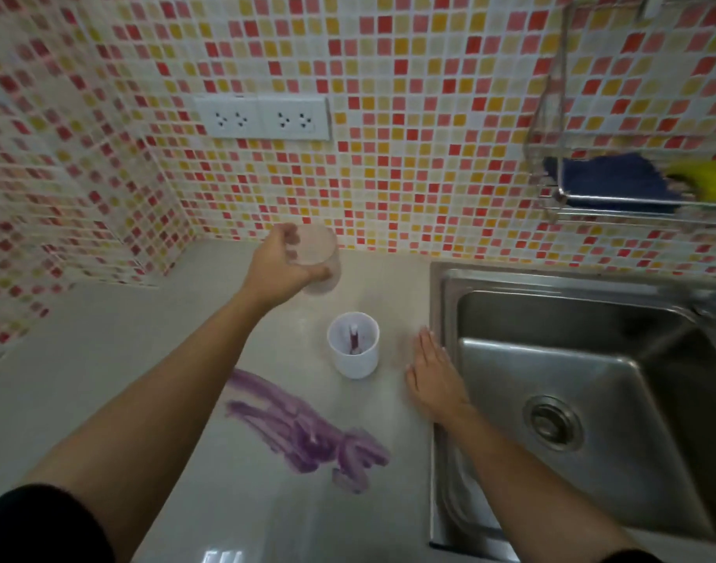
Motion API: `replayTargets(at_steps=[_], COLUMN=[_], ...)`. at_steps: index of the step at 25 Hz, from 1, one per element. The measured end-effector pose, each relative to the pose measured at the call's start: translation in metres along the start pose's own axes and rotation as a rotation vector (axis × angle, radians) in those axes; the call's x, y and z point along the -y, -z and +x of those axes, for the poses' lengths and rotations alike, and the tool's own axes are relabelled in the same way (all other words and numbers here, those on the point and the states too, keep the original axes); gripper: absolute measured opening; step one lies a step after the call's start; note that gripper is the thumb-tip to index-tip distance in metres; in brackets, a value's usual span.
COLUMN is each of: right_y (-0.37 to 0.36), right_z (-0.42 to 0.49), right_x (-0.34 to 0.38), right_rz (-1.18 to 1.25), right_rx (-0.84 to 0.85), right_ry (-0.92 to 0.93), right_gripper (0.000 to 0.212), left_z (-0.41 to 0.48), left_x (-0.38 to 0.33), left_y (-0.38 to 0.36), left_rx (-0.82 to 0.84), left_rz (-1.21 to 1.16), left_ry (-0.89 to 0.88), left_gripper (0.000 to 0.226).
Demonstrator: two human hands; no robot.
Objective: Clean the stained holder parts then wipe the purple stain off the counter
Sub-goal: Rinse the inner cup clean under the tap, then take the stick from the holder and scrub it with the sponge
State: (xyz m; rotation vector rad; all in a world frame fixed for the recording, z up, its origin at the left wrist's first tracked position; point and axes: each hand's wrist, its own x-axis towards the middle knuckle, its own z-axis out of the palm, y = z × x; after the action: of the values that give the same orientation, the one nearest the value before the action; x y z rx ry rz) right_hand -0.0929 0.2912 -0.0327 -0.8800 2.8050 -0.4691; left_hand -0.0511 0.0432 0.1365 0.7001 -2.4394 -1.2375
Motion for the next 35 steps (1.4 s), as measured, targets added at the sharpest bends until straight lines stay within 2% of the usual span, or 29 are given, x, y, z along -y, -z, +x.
replayTargets(at_steps=[3,5,11,13,15,17,19,20,22,24,26,30,35], right_y=[-0.023,-0.028,-0.035,-0.034,-0.028,-0.016,0.002,0.011,0.026,0.035,0.038,0.036,0.034], right_z=[-0.003,-0.006,-0.007,-0.007,-0.006,-0.005,-0.002,0.001,0.006,0.011,0.015,0.018,0.022], right_x=[0.004,0.004,0.001,0.001,0.003,0.007,0.015,0.021,0.036,0.050,0.059,0.067,0.066], right_rz=[-0.007,-0.019,0.016,0.032,0.093,0.209,0.331,0.374,0.423,0.428,0.428,0.451,0.438], right_rx=[0.033,0.026,0.012,0.010,-0.024,-0.123,-0.204,-0.207,-0.141,-0.039,0.024,0.020,-0.001], right_ry=[-0.097,-0.131,-0.136,-0.131,-0.139,-0.149,-0.087,-0.038,0.033,0.066,0.080,0.067,0.050], right_gripper=[0.091,0.093,0.087,0.083,0.070,0.062,0.068,0.073,0.083,0.093,0.099,0.093,0.087], left_z=[0.004,0.001,-0.015,-0.017,-0.017,-0.017,-0.015,-0.012,-0.005,-0.001,0.001,0.001,-0.002], left_x=[0.057,0.087,0.131,0.132,0.127,0.112,0.090,0.079,0.056,0.036,0.024,0.018,0.021], left_y=[0.005,-0.005,-0.029,-0.028,-0.020,-0.009,0.002,0.004,0.000,-0.013,-0.027,-0.042,-0.047], left_rx=[0.096,0.159,0.104,0.153,0.233,0.179,0.062,0.066,0.238,0.483,0.617,0.661,0.665], left_rz=[0.085,0.124,0.021,0.016,0.071,0.134,0.166,0.190,0.274,0.416,0.600,0.822,0.797], left_ry=[0.084,0.096,0.186,0.176,0.157,0.051,-0.152,-0.247,-0.402,-0.527,-0.620,-0.689,-0.725], left_gripper=[0.095,0.094,0.091,0.098,0.103,0.090,0.065,0.051,0.031,0.029,0.033,0.030,0.023])
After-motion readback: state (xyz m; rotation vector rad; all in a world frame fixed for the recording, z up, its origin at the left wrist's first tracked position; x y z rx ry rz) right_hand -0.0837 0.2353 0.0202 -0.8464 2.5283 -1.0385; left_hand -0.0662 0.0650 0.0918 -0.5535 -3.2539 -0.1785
